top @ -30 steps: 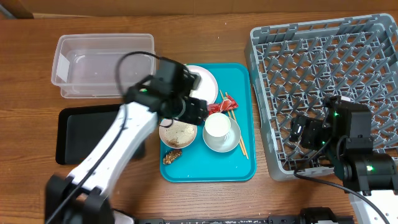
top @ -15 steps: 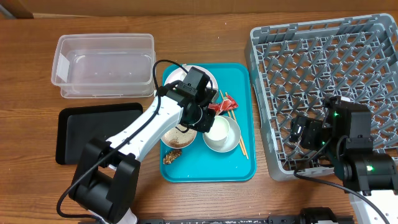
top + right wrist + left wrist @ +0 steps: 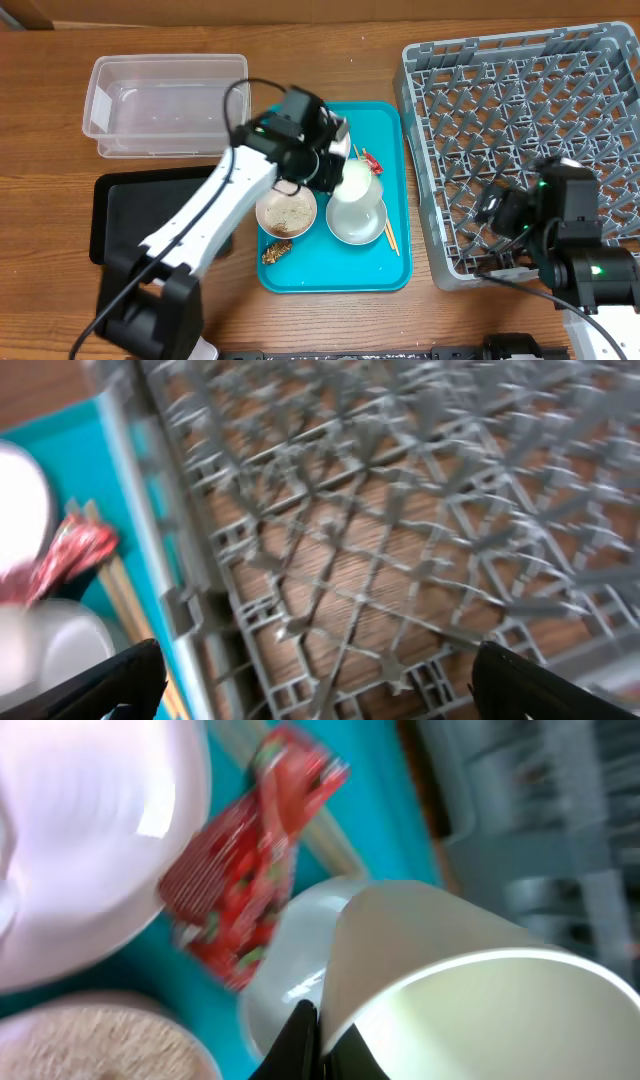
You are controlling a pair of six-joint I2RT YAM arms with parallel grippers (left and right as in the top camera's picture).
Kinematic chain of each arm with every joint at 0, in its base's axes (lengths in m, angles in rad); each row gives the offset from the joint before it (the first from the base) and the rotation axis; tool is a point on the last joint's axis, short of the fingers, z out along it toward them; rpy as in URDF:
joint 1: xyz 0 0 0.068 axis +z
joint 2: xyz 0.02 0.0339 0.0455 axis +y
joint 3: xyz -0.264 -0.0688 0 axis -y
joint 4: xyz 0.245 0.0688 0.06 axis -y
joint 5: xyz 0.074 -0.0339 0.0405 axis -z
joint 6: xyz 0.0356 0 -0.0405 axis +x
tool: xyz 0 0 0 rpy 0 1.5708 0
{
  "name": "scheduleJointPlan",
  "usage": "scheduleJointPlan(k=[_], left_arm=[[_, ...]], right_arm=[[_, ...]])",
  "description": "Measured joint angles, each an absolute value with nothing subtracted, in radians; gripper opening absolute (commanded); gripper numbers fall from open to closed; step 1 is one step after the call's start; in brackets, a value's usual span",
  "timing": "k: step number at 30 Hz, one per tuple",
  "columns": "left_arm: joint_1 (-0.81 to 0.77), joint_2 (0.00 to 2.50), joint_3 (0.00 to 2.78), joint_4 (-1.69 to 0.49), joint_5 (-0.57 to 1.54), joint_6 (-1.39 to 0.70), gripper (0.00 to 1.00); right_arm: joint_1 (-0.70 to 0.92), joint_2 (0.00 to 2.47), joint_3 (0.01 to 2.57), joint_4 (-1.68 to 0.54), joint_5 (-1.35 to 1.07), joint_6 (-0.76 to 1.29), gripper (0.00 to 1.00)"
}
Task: Sort waste into correct bins and load items into the dishwasher
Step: 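Grasp the white paper cup with the left gripper and lift it right, then hand the paper cup from the left gripper to the right gripper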
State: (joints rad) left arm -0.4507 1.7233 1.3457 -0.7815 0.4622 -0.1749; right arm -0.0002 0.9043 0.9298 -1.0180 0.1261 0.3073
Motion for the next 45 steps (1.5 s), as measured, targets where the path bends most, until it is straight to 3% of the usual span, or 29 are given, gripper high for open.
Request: scheduleJointPlan(k=[4,11,17,25,36,40,44,45], left_arm=[[-0.376,1.7,1.36,-0.64,0.703,-0.233,0.04],[-0.299,1.705,1.362,-0.435,1.047,-0.407,0.04],[-0.325,1.719,1.362,-0.395,1.188,-0.499,0.04],[-0.378,1.72,1.362,-0.388,1.225,-0.534,0.04],[-0.446,1.72,1.362,-0.313,1.254,-0.589,0.04],[-0.457,1.72,1.362,-0.308,1.257,-0.608,0.04],[-0.471,1.72,1.362,-0.306,1.257,-0.612,0.04],[-0.473,1.72,1.362,-0.305,1.26,-0.615,0.04]], right_arm=[[-0.09,0.908,0.93,-0.868,0.021,0.353,1.0],[-0.158,0.996,0.936,-0.672,-0.725,0.155,1.0],[-0.157,1.074,0.936,-0.662,-1.124,0.044,1.0],[-0.157,1.101,0.936,-0.659,-1.273,0.01,1.0],[-0.157,1.116,0.936,-0.658,-1.302,-0.005,1.0],[-0.157,1.123,0.936,-0.654,-1.316,-0.01,0.95],[-0.157,1.123,0.936,-0.628,-1.362,-0.016,0.84],[-0.157,1.123,0.936,-0.617,-1.373,-0.017,0.77]])
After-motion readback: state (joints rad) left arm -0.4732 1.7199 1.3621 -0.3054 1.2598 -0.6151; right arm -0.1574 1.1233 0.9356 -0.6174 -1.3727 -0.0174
